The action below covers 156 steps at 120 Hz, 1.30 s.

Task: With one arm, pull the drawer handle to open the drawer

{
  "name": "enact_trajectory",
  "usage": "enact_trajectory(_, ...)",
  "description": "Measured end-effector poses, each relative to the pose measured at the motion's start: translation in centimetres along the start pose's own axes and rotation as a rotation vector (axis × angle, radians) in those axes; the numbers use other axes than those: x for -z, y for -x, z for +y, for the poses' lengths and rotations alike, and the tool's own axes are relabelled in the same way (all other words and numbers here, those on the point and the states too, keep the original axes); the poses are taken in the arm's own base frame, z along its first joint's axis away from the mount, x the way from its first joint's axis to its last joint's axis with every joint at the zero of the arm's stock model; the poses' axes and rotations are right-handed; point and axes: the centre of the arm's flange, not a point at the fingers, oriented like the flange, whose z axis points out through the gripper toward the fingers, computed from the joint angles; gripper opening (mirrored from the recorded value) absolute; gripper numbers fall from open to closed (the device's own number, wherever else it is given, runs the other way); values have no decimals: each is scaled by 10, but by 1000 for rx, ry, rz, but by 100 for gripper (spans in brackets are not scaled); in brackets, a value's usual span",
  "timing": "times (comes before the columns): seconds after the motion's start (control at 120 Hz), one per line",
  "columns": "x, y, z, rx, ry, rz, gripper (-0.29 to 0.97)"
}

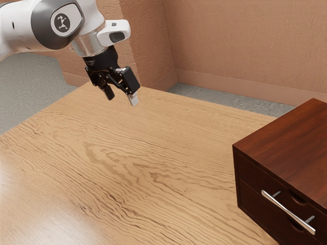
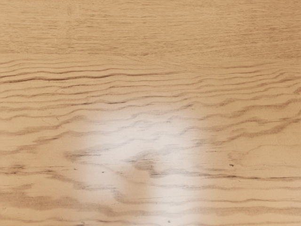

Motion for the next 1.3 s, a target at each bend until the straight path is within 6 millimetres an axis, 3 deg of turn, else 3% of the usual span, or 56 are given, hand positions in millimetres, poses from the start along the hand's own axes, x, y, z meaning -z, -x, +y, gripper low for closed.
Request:
enact_trajectory(0.258,1,0,-1,-2,-1,1,68)
enact_trajectory(0.35,13,-3,6,-48,-11,28,68)
enact_trajectory(0.4,57,6,16,-105,-41,104,68)
enact_trajectory(0.458,119,34,31,-187,-61,197,68)
enact_trajectory(0.492,139,47,38,-241,-70,223,68)
enact_trajectory(0.533,149,55,45,-305,-79,229,68)
enact_trajectory(0.708,135,59,76,-582,-103,168,68)
enact_trajectory(0.883,123,65,172,-987,-35,156,68)
enact_trajectory(0.95,118,74,199,-1092,5,152,68)
enact_trajectory(0.992,114,89,202,-1125,15,152,68)
enact_trajectory(1.058,99,107,185,-1129,8,154,68)
enact_trajectory(1.133,76,119,201,-1198,9,152,68)
enact_trajectory(1.3,62,145,296,-1432,-55,188,67)
